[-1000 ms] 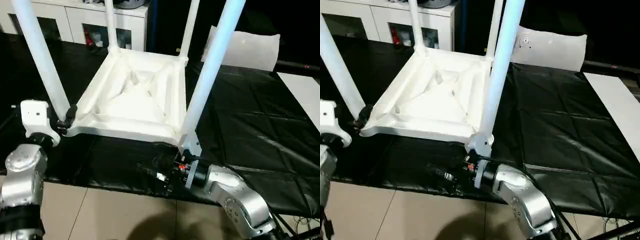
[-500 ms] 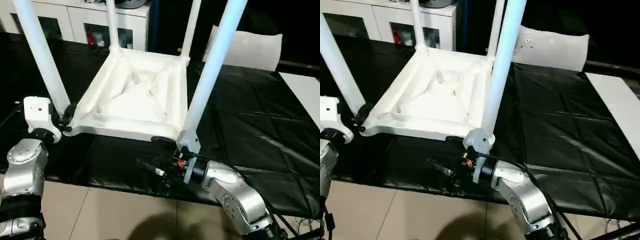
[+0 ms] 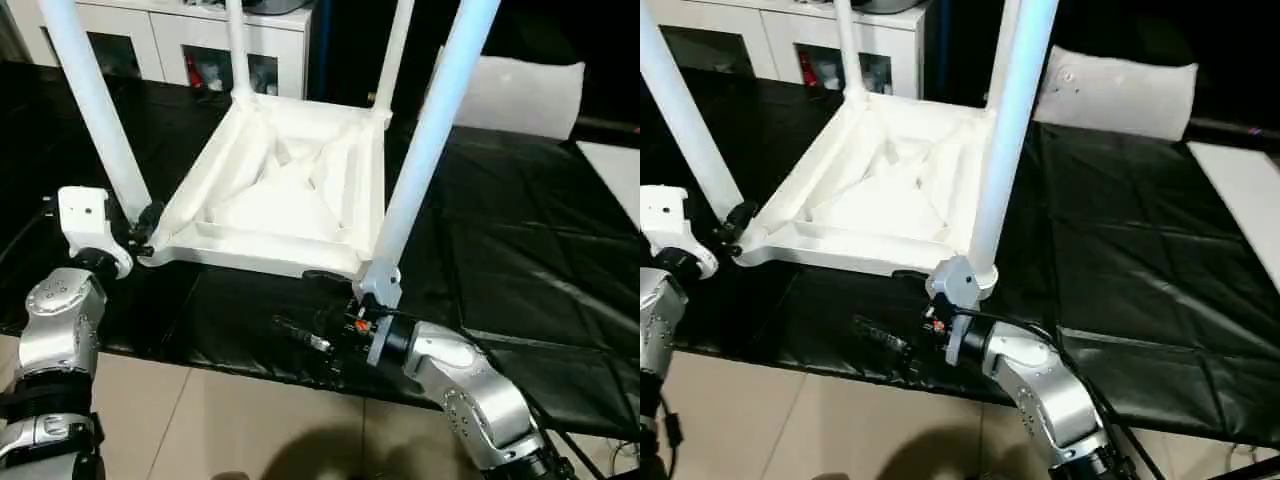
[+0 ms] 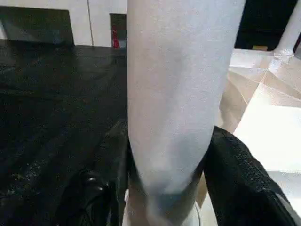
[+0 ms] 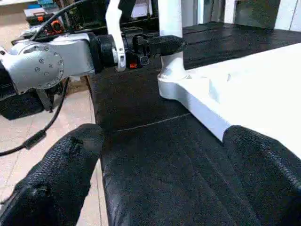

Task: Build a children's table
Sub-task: Flip table

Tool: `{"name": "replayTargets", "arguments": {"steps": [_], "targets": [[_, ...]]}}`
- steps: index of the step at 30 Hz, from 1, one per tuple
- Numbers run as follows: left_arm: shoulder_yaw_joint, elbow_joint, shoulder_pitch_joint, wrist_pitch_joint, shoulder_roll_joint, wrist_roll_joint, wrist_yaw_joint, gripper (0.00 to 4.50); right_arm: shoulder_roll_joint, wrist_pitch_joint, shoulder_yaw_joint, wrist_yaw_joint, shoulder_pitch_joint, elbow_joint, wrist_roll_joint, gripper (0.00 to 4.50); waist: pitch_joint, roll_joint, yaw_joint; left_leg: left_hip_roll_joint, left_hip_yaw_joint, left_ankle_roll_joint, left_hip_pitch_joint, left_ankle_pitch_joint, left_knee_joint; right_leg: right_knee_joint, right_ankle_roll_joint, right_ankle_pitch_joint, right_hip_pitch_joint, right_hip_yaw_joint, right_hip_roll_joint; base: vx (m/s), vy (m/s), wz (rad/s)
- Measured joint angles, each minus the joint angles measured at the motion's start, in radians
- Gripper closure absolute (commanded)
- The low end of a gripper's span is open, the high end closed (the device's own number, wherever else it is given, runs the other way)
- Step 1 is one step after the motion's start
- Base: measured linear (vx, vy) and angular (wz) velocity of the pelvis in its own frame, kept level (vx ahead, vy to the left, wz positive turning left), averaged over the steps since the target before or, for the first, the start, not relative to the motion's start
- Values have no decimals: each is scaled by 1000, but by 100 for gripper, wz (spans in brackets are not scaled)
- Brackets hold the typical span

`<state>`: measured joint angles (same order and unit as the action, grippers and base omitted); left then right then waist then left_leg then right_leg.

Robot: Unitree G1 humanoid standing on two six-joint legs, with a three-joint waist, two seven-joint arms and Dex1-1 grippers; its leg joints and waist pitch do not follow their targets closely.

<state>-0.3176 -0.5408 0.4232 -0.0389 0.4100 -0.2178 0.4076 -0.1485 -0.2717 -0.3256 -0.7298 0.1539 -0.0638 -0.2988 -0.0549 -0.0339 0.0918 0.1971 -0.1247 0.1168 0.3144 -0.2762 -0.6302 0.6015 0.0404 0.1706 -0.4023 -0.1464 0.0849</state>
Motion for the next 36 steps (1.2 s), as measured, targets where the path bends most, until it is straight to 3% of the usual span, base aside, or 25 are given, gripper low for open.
{"name": "replayTargets", "arguments": {"steps": [12,17,22,29,36], "targets": [[-33,319,-154,-163,-166,-153,-21,253,21,3,9,40,-2,10,0,0,1,1,3,0,-19,-11,1,9,14,-1,1,5,-6,2,7,0,0,0],[-24,460,-233,-243,-268,-255,-22,253,51,-5,68,119,-4,33,0,0,1,1,3,0,-22,-12,1,9,14,0,1,5,-5,4,8,0,0,0],[19,565,-301,-291,-337,-281,-48,253,85,-33,144,184,-22,38,-40,0,1,0,0,1,-23,-8,0,10,16,0,-5,9,-5,5,7,0,0,0],[30,617,-316,-349,-421,-304,-99,253,91,-71,165,199,-49,26,-78,0,1,-1,-2,0,-31,-10,0,19,24,0,-9,8,-5,21,4,0,0,0],[27,624,-324,-386,-457,-387,-141,253,67,-103,181,198,-104,-54,-105,0,3,-9,-3,0,-31,-10,1,20,24,-1,-12,8,-5,23,4,0,0,0]]}}
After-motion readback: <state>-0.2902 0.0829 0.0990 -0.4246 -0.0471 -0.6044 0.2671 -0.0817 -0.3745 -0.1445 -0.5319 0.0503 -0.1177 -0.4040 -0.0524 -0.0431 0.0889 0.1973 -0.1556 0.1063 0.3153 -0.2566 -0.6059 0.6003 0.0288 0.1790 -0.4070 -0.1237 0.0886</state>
